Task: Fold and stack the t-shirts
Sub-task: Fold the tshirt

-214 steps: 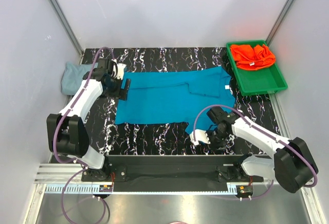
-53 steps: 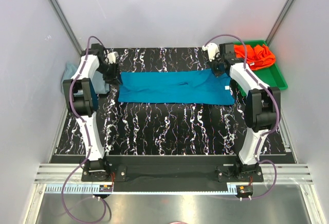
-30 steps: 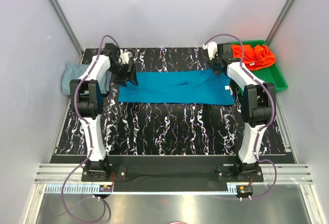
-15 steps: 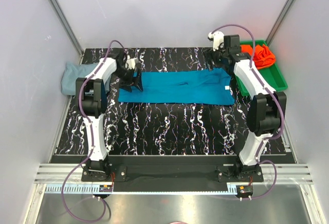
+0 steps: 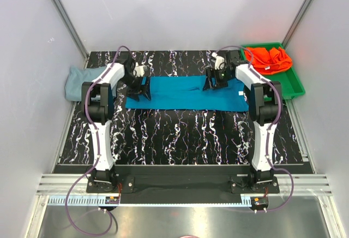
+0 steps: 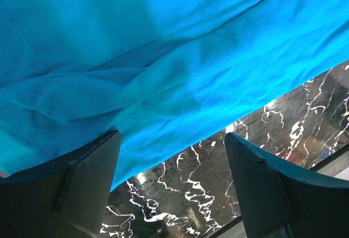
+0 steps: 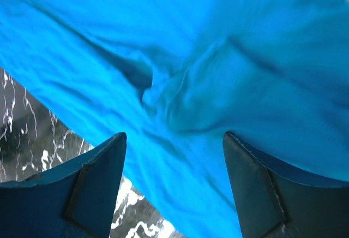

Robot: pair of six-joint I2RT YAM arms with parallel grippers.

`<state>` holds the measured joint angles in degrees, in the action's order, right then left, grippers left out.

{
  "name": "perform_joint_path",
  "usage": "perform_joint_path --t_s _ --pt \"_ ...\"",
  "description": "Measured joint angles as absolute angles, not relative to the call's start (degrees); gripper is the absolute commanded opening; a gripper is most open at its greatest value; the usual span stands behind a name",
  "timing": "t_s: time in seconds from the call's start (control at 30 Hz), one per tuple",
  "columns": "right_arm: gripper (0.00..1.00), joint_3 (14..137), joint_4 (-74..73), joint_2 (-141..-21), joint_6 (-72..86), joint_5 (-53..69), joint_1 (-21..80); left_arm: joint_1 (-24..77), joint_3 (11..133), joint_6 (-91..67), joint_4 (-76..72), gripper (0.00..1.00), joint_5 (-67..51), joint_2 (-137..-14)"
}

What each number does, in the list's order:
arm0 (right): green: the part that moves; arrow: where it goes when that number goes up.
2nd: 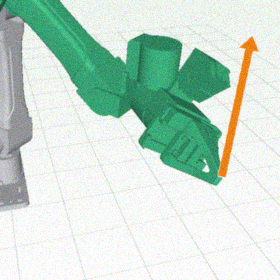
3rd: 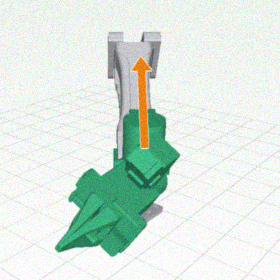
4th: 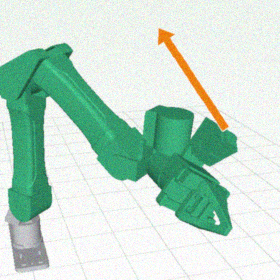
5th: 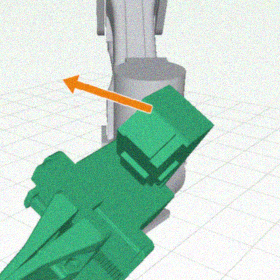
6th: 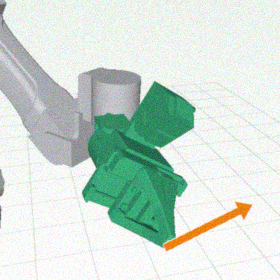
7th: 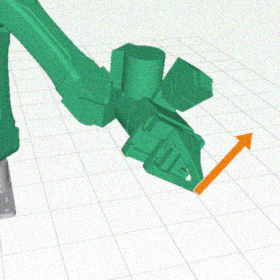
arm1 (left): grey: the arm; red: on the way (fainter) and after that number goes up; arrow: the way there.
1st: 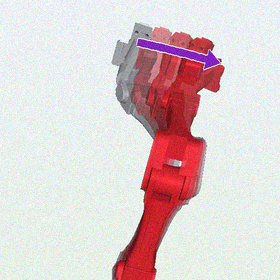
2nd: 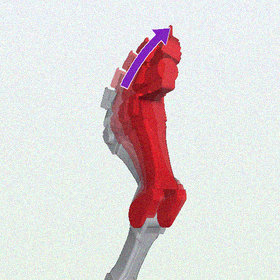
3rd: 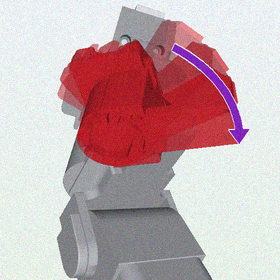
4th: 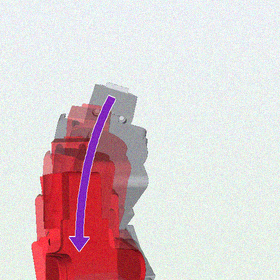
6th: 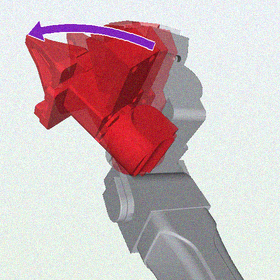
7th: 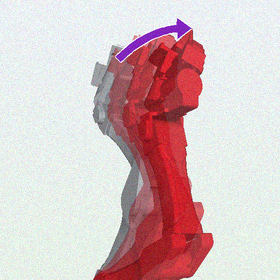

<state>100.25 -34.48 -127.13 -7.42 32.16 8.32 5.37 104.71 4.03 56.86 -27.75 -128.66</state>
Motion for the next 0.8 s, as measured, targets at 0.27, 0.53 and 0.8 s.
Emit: perform_joint_path --t_s 0.27,0.53,0.8 --pt "0.78 108.3 -34.5 -129.1 -7.2 30.8 8.0 5.4 104.5 4.1 56.9 0.83 -26.1 -128.7" --pt "0.75 110.4 -34.4 -129.9 -7.5 27.0 7.0 5.7 104.5 4.1 56.9 0.83 -25.6 -128.7" --pt "0.65 110.3 -34.6 -131.1 -8.9 19.3 6.8 5.9 104.5 4.1 56.9 0.83 -25.6 -128.7"
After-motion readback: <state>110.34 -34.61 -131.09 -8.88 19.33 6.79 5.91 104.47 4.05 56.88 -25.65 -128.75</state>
